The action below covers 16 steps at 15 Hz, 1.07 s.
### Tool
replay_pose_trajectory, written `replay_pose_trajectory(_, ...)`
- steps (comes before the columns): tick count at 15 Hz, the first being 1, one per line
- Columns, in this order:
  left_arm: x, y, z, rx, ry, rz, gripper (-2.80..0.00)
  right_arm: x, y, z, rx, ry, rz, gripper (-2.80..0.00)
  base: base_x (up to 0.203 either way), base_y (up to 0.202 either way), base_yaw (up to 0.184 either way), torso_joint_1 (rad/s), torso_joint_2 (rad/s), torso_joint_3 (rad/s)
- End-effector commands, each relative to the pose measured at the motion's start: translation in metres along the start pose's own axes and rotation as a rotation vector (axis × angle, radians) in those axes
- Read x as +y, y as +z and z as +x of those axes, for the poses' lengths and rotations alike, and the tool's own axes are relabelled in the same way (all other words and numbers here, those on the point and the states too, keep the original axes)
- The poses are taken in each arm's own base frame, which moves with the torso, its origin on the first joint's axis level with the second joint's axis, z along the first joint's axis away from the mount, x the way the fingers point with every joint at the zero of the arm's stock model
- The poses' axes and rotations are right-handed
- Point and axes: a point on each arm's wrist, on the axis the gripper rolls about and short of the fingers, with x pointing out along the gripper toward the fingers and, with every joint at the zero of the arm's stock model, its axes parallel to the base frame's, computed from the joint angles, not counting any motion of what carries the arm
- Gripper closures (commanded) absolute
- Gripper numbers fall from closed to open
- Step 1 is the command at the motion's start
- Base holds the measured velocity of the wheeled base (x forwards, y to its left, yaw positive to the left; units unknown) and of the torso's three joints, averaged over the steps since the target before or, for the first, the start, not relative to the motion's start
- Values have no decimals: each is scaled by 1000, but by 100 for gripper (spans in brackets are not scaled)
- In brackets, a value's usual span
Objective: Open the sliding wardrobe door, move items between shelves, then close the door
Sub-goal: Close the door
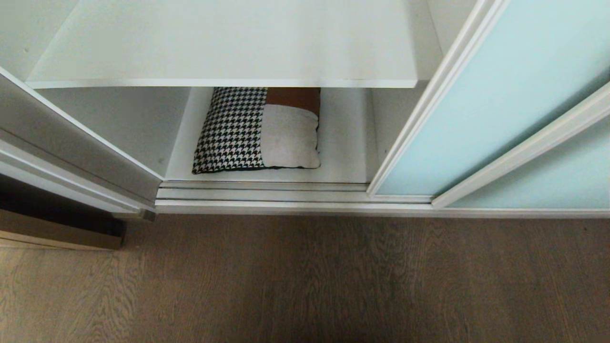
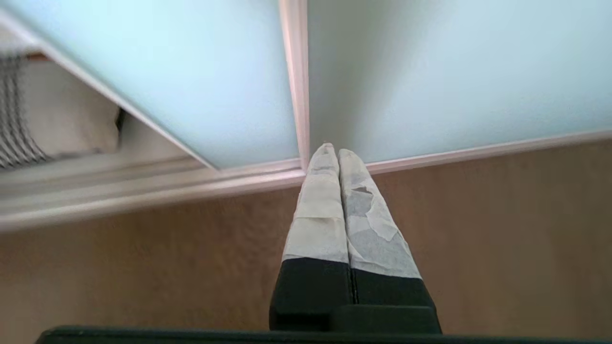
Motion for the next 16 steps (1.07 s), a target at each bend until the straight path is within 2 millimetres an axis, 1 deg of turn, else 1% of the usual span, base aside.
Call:
replay_pose_trajectory(1, 0, 0, 0, 2, 0, 0, 0, 5, 16, 12, 24, 19, 10, 0, 0, 0, 0, 0, 0, 0)
replay_pose_trajectory(4, 0, 0, 0, 2, 0, 0, 0, 8, 24, 21, 32, 70, 54, 0, 0, 0, 0, 0, 0, 0)
replay_pose_trajectory(7, 0, 0, 0, 2, 0, 0, 0, 11, 30, 22, 36, 179, 117, 0, 0, 0, 0, 0, 0, 0)
replay_pose_trajectory(10, 0, 0, 0, 2, -1, 0, 0, 10, 37, 25, -32, 165, 106, 0, 0, 0, 0, 0, 0, 0)
replay_pose_trajectory(14, 0, 0, 0, 2, 0, 0, 0, 6, 46, 45, -129, 66, 70, 0, 0, 0, 0, 0, 0, 0)
replay_pose_trajectory(16, 0, 0, 0, 2, 0, 0, 0, 4, 47, 55, -131, 47, 73, 0, 0, 0, 0, 0, 0, 0)
